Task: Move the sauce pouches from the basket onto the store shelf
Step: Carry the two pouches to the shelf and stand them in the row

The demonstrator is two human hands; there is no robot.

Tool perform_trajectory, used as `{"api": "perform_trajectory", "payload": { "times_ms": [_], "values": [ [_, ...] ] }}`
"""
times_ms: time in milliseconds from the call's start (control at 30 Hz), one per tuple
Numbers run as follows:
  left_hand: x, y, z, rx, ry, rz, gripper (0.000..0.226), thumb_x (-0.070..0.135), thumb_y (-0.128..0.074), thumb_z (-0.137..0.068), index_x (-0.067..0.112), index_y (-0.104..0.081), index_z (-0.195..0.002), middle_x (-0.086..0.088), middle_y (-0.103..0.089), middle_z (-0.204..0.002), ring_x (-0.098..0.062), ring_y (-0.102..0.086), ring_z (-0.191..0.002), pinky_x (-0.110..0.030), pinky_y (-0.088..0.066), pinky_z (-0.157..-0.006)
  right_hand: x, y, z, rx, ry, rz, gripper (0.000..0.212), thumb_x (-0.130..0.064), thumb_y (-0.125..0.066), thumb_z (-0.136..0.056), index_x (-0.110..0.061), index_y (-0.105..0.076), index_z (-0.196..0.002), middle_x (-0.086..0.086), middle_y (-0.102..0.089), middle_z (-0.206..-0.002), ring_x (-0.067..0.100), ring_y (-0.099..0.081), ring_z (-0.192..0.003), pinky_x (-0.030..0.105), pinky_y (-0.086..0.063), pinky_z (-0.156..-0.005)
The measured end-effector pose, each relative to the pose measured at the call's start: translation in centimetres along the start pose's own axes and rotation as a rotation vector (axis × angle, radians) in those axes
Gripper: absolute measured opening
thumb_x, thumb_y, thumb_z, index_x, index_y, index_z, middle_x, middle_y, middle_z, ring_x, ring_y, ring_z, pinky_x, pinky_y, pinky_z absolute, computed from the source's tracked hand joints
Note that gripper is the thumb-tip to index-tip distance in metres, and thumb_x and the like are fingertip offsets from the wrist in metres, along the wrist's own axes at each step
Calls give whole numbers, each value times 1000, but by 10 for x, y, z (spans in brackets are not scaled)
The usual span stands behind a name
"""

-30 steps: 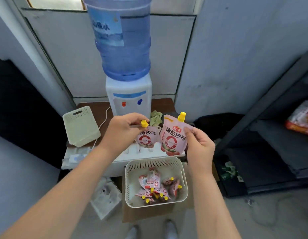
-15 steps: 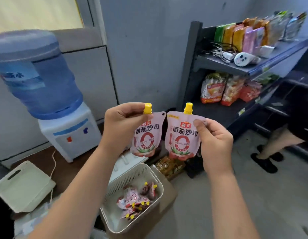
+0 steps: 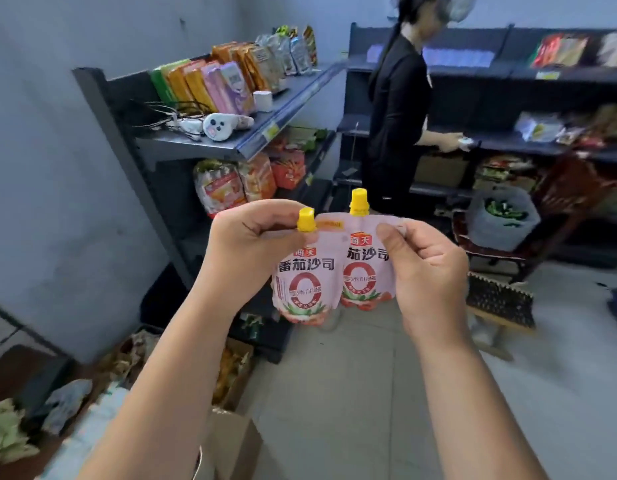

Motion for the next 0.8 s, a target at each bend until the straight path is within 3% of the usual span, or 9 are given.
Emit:
{"api": "perform_trajectory", "payload": {
  "times_ms": [133, 233, 333, 467, 567, 667, 733, 800],
  "values": [
    [-4, -85, -28, -138, -5, 83, 30, -6, -81, -77, 18, -78, -95, 1, -80, -93, -17, -77, -88, -31, -62, -78, 7, 73, -10, 195, 3, 104, 18, -18, -68, -98, -30, -78, -88, -9, -78, -84, 10, -72, -81, 34, -60, -70],
    [-4, -143, -45, -243, -27, 124, 26, -4, -81, -78, 15, -79, -96, 4, -80, -92, -14, -77, -86, -26, -62, -74, 8, 121, -14, 333, -12, 199, 20, -18, -68, -98, -33, -77, -89, -12, -79, -87, 5, -72, -83, 23, -57, -71],
    [-2, -194, -66, -335, -38, 200, 26, -2, -83, -78, 18, -79, -95, 4, -80, -89, -15, -77, -84, -30, -62, -72, 6, 164, -20, 490, -38, 214, 23, -16, -66, -98, -31, -78, -86, -11, -79, -84, 4, -71, -80, 23, -56, -69],
    [7, -248, -90, -447, -82, 309, 23, 1, -84, -79, 17, -79, -95, -3, -79, -89, -24, -77, -85, -40, -64, -73, -10, 209, -25, 675, -27, 292, 14, -17, -66, -98, -16, -79, -92, -4, -77, -85, 10, -67, -80, 32, -58, -71],
    [17, -284, -103, -516, -112, 361, 21, 4, -84, -78, 13, -78, -96, -4, -79, -90, -26, -76, -86, -38, -64, -77, -28, 229, -20, 811, 36, 357, 22, -13, -66, -98, -26, -78, -85, -8, -77, -80, 1, -68, -75, 22, -56, -67],
    [28, -321, -110, -608, -120, 408, 21, 7, -85, -79, 16, -79, -97, -2, -79, -90, -20, -77, -87, -34, -63, -77, -36, 249, -7, 949, 98, 335, 27, -14, -67, -98, -33, -79, -84, -11, -78, -82, 3, -70, -79, 25, -57, -70],
    [37, -348, -110, -687, -143, 429, 22, 8, -84, -80, 19, -79, -98, -1, -79, -92, -20, -77, -89, -38, -63, -78, -37, 263, 5, 1060, 111, 265, 23, -13, -67, -98, -28, -81, -87, -5, -78, -84, 9, -71, -80, 30, -59, -70],
    [45, -373, -106, -746, -146, 445, 22, 7, -83, -80, 21, -79, -97, 1, -79, -90, -20, -77, -88, -39, -64, -77, -40, 276, 13, 1144, 113, 212, 20, -9, -67, -97, -22, -80, -88, -5, -78, -81, 6, -71, -74, 24, -56, -65]
  ]
}}
Point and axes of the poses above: each hand's wrist, its own z-axis away from the middle knuckle, its own y-axis out of the back of the hand, x = y × z, the point moved 5 cm from there along -z, towards the middle knuckle
